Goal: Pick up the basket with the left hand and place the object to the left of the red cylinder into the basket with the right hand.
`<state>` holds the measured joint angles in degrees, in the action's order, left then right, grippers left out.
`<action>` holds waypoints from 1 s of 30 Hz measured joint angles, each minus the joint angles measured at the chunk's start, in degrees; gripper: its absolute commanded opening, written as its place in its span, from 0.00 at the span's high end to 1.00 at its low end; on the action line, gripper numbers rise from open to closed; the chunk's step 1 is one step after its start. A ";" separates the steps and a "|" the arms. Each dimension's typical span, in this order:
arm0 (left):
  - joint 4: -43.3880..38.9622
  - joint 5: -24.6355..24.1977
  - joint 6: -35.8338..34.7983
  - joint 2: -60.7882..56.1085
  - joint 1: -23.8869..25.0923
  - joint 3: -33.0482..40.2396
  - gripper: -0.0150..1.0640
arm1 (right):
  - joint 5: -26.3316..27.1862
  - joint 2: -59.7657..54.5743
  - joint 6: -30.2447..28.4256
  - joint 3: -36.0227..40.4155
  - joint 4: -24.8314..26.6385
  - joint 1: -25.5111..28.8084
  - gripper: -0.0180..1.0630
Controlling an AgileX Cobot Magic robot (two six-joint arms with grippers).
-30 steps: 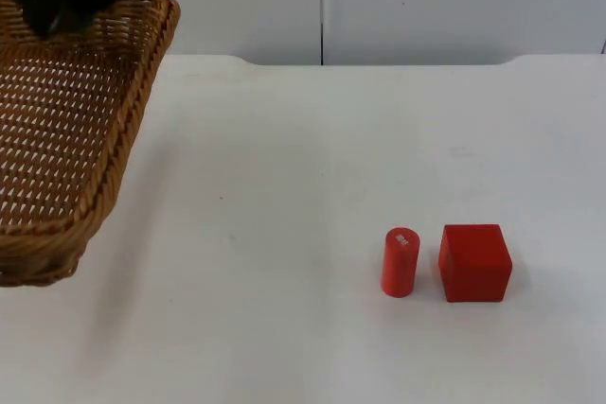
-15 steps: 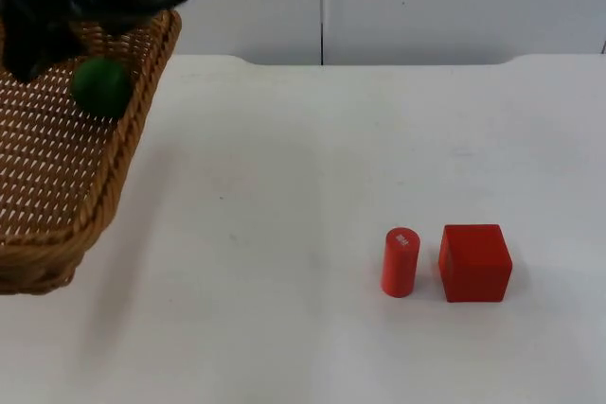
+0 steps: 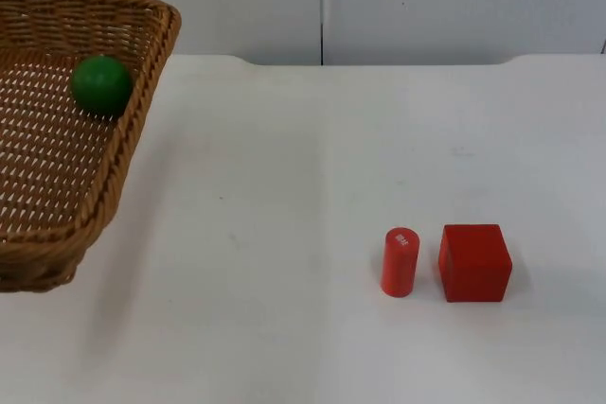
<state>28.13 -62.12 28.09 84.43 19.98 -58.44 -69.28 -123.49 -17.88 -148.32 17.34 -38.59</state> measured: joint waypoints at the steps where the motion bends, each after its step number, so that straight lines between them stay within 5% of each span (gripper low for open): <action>1: 0.00 0.00 0.00 0.00 0.00 0.00 0.99 | 0.00 0.64 0.00 0.34 0.10 0.33 0.20; 8: 0.46 0.00 0.10 0.00 0.00 0.00 0.99 | -0.24 7.92 2.41 7.53 -7.73 0.43 0.20; 13: 0.59 0.00 0.23 0.00 0.00 0.00 0.99 | 1.12 13.89 7.28 22.53 -15.87 -0.31 0.20; 22: 1.05 0.27 0.34 0.00 0.00 0.00 0.99 | 13.20 32.72 8.04 54.00 -16.78 -0.35 0.20; 30: 1.86 0.82 0.45 0.00 -0.25 0.00 0.99 | 16.46 49.30 9.24 75.57 -16.89 -0.35 0.20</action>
<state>29.99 -61.30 28.55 84.43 19.74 -58.44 -52.82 -74.19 -8.64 -72.75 0.45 -38.94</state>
